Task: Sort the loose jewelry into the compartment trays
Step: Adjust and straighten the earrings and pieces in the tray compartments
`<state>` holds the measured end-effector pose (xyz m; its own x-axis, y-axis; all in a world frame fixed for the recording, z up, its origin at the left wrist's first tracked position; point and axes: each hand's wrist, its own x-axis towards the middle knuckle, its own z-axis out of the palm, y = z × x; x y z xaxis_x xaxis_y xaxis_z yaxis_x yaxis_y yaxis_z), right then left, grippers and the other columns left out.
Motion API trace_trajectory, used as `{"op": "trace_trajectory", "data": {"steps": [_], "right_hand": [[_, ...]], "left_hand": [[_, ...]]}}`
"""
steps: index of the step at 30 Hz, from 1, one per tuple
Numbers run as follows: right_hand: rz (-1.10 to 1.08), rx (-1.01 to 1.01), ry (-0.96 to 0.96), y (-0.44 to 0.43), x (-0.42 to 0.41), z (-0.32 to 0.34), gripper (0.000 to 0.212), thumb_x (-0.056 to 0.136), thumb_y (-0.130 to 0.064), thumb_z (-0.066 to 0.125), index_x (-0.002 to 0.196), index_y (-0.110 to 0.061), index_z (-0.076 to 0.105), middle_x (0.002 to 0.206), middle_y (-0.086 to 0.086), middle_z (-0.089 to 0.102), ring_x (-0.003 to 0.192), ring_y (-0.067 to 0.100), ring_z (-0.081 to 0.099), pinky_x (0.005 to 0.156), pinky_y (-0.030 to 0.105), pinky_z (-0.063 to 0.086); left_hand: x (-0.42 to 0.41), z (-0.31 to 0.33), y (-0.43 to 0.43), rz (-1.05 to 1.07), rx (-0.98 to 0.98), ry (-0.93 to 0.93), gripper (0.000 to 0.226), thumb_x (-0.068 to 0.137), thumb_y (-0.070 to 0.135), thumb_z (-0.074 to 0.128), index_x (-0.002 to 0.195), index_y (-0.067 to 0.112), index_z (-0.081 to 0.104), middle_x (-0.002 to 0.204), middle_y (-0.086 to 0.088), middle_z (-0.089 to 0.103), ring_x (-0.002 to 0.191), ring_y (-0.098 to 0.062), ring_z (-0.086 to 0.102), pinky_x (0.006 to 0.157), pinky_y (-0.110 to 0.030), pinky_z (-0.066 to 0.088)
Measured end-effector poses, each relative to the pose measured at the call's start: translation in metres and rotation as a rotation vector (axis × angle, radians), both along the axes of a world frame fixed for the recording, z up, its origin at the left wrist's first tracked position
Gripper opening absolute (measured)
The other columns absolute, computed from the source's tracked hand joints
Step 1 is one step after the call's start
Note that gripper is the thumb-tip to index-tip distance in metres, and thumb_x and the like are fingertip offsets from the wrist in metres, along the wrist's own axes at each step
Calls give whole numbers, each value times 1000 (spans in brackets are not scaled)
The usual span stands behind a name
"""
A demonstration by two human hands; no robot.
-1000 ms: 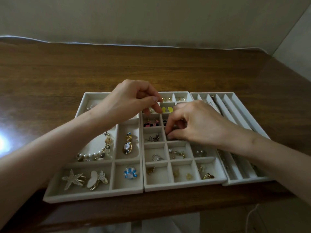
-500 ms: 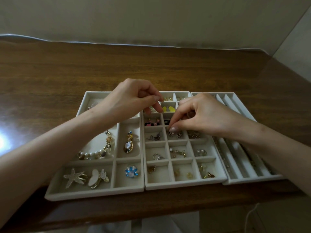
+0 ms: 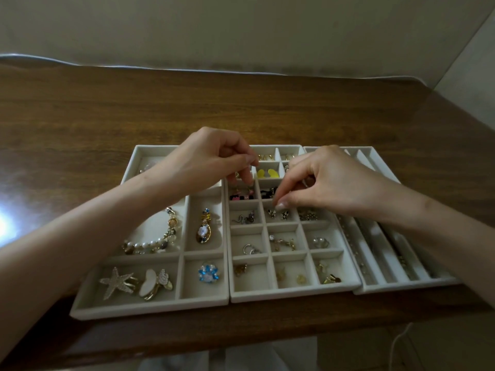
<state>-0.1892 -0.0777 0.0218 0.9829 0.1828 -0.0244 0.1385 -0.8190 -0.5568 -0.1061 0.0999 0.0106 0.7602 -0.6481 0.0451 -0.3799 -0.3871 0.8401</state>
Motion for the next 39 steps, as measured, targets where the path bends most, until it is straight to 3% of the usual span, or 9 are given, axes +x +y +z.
{"op": "trace_trajectory", "data": {"steps": [9, 15, 17, 21, 23, 28, 32, 36, 39], "right_hand": [[6, -112, -7, 6, -4, -1, 5, 78, -25, 75, 82, -27, 76, 60, -21, 54, 68, -11, 53, 61, 12, 36], [11, -67, 19, 5, -2, 0, 5, 77, -25, 75, 79, -29, 75, 59, -30, 56, 68, -12, 54, 59, 9, 38], [28, -12, 1, 5, -1, 3, 8, 77, -23, 75, 78, -31, 75, 63, -24, 61, 69, -9, 57, 60, 9, 41], [76, 15, -40, 13, 1, 5, 9, 77, -23, 75, 81, -31, 75, 75, -11, 67, 74, 3, 59, 66, 21, 49], [103, -60, -43, 21, 4, 3, 8, 77, -25, 75, 83, -31, 75, 75, -9, 64, 71, 5, 56, 65, 23, 47], [192, -363, -77, 37, 9, 4, 14, 80, -34, 72, 94, -35, 73, 78, -22, 56, 71, -4, 48, 59, 11, 29], [232, -504, -146, 45, 11, 4, 12, 84, -31, 66, 95, -31, 71, 94, -14, 65, 89, 8, 58, 65, 22, 38], [231, -470, -133, 46, 13, 2, 8, 82, -32, 66, 87, -27, 69, 87, -12, 63, 81, 8, 57, 67, 24, 43], [210, -331, -45, 39, 16, 2, 7, 79, -35, 71, 78, -28, 68, 78, -12, 63, 71, 3, 55, 62, 21, 42]], "left_hand": [[1, 1, 1, 7, 3, -15, 10, 89, 16, 57, 88, 16, 68, 73, 4, 73, 61, -4, 62, 56, -9, 46], [1, 4, 2, -2, 12, -36, 11, 89, 17, 57, 85, 19, 68, 68, 5, 71, 61, -4, 62, 61, -13, 50], [1, 5, 3, 0, 5, -37, 11, 89, 17, 58, 86, 17, 68, 66, 4, 69, 58, -2, 60, 57, -12, 48], [3, 8, 4, 20, -7, -56, 11, 90, 14, 58, 87, 13, 69, 63, 3, 67, 52, 1, 55, 50, -8, 40], [4, 8, 5, 35, -7, -75, 12, 90, 15, 58, 85, 15, 69, 61, 3, 66, 53, -1, 55, 52, -9, 42], [8, 6, 7, 65, -1, -118, 13, 89, 18, 59, 83, 20, 70, 56, 5, 63, 53, -4, 53, 60, -21, 47], [11, 5, 8, 81, -2, -130, 12, 89, 17, 59, 85, 18, 71, 57, 5, 63, 54, -6, 53, 61, -25, 48], [13, 5, 9, 86, -8, -126, 13, 89, 16, 59, 85, 17, 71, 57, 5, 63, 56, -6, 54, 59, -20, 46], [14, 5, 10, 79, -2, -124, 12, 89, 17, 59, 85, 17, 71, 56, 6, 62, 55, -6, 53, 60, -22, 46]]}}
